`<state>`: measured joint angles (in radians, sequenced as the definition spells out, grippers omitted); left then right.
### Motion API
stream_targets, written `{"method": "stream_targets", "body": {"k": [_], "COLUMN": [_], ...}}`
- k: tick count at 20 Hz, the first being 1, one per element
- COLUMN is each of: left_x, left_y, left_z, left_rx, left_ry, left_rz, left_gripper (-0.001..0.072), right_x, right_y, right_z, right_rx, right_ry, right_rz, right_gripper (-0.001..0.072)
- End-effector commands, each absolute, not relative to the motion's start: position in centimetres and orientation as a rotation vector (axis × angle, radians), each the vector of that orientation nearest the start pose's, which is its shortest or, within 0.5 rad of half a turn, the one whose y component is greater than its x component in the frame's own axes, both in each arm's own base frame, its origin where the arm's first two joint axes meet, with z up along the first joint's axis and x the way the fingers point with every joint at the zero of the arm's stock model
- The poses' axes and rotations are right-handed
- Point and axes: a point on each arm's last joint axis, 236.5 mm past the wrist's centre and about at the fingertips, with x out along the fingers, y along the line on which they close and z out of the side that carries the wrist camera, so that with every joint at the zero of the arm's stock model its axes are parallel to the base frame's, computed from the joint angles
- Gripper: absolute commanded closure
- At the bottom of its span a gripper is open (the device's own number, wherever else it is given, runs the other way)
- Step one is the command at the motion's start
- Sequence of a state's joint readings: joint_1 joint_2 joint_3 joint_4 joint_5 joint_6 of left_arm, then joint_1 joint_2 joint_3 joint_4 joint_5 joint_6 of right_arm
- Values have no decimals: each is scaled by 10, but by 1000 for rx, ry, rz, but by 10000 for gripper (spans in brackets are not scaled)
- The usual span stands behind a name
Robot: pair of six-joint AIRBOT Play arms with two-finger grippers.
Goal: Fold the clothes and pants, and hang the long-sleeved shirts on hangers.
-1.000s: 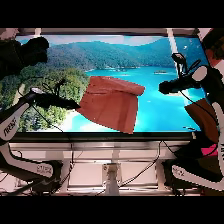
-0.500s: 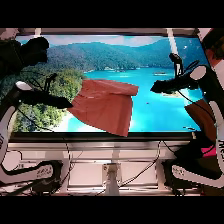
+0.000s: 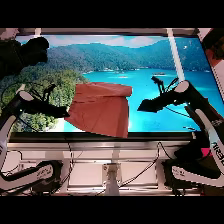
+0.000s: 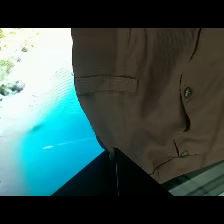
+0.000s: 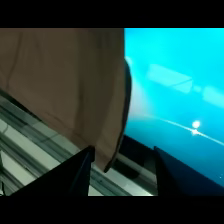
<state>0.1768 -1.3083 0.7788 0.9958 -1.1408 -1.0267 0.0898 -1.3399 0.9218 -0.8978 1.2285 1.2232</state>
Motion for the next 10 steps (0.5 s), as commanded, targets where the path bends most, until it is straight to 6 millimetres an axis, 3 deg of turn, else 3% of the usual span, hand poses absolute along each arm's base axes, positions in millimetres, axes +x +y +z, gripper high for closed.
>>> {"method": "stream_targets", "body": {"k": [1, 3, 5, 9, 10], "left_x": [291, 297, 301, 305, 305], "left_y": [-80, -87, -86, -84, -84], "left_z": [-91, -86, -86, -87, -87], "left_rx": [-420, -451, -450, -442, -443], "left_ry": [1430, 1397, 1383, 1367, 1367], "left_rz": [-451, -467, -460, -450, -450], "left_gripper": [696, 696, 696, 696, 696], "right_x": [249, 239, 242, 237, 233], "right_y": [194, 199, 195, 160, 160], "right_z": [-64, -80, -92, -107, -107], "right_rx": [339, 334, 355, 289, 291], "right_ry": [1609, 1623, 1612, 1686, 1703], "right_rz": [693, 663, 596, 446, 439], "right_gripper": [257, 254, 179, 177, 177]}}
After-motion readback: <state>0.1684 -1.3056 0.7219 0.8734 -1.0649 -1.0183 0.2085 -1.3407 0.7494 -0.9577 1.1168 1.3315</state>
